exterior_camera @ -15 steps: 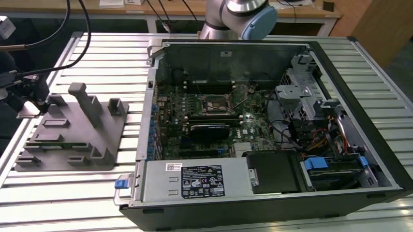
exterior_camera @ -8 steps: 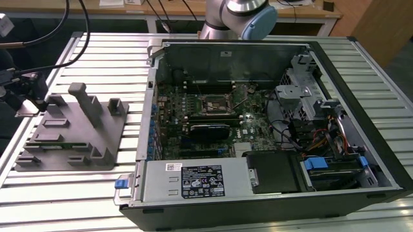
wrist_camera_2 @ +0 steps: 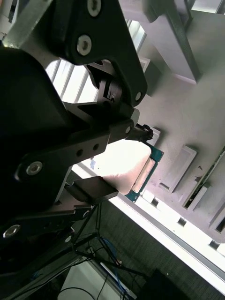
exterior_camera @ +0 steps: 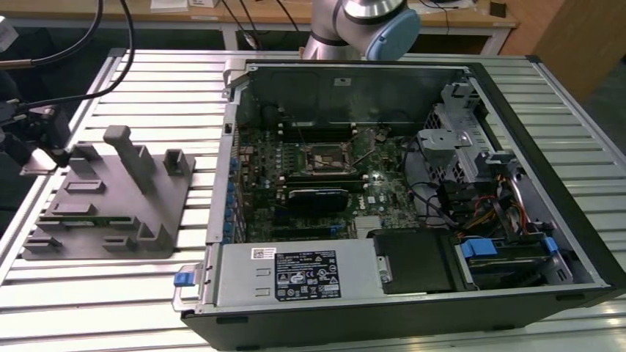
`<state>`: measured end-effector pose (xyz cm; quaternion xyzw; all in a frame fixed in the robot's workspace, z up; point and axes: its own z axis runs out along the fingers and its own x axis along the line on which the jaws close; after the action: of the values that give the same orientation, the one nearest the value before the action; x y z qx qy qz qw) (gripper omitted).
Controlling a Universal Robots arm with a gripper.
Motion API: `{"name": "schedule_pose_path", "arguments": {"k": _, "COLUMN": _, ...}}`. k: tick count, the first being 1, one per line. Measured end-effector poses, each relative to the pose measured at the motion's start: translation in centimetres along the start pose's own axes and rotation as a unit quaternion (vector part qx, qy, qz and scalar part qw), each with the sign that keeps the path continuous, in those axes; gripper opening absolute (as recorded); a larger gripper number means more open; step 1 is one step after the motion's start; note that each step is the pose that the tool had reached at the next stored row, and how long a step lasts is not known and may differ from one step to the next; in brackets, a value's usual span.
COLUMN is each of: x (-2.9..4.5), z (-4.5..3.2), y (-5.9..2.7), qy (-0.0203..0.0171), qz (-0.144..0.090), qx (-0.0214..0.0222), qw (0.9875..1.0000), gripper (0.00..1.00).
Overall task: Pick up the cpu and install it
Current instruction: 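Pick up the cpu and move it towards the insertion slot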
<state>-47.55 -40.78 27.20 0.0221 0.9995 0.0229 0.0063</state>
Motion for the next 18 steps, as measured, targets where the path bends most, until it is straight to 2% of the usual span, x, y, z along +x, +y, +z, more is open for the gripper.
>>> {"name": "schedule_pose_path", "arguments": {"k": 3, "x": 0.0, "z": -0.34, "y": 0.02, "qy": -0.0001, "qz": 0.0, "qx": 0.0, "qw": 1.0, "gripper": 0.55}}
{"name": "schedule_pose_path", "arguments": {"k": 5, "x": -0.01, "z": -1.19, "y": 0.06, "qy": 0.0, "qz": 0.0, "qx": 0.0, "qw": 1.0, "gripper": 0.55}}
{"name": "schedule_pose_path", "arguments": {"k": 18, "x": -0.03, "z": -2.89, "y": 0.14, "qy": 0.0, "qz": 0.0, "qx": -0.0004, "qw": 1.0, "gripper": 0.55}}
